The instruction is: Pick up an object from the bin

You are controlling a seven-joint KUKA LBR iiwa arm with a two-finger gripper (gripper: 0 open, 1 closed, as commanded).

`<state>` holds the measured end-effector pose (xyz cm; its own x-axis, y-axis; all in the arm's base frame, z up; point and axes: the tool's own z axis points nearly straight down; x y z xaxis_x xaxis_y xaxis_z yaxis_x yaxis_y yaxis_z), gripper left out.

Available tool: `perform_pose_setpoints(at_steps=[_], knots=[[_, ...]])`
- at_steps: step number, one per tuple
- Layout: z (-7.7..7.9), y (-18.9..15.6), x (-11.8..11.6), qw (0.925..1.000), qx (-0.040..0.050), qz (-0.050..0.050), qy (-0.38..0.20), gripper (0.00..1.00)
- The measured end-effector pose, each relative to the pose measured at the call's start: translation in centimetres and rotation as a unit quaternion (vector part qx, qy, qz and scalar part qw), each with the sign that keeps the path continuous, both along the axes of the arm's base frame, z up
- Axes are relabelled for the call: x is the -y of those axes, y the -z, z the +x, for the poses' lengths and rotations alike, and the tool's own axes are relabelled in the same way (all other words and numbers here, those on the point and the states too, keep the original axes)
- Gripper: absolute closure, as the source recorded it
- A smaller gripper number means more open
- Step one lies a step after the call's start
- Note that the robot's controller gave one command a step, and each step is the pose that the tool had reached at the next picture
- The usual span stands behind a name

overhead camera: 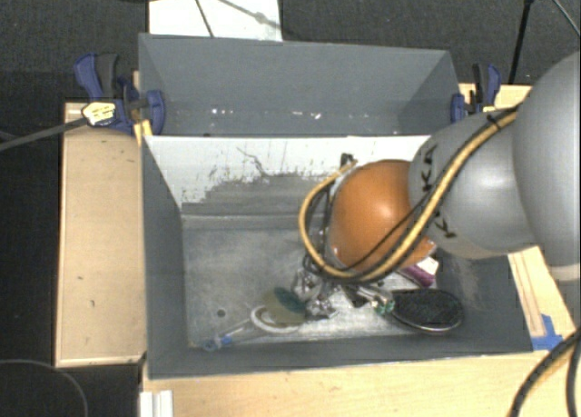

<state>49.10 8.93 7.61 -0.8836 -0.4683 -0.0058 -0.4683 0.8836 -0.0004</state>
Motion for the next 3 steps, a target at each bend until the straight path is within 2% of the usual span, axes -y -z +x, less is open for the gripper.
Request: perform_pose_setpoints(at_steps=[1, 2, 3], knots=[[-0.2, -2.7, 0.1, 0.9995, -0.0003, -0.001, -0.031, 1.0], [0.3, -5.1, -0.1, 0.9995, 0.0, -0.001, -0.033, 1.0], [0.5, -15.6, -0.7, 0.9999, 0.0026, 0.0, -0.01, 1.0]])
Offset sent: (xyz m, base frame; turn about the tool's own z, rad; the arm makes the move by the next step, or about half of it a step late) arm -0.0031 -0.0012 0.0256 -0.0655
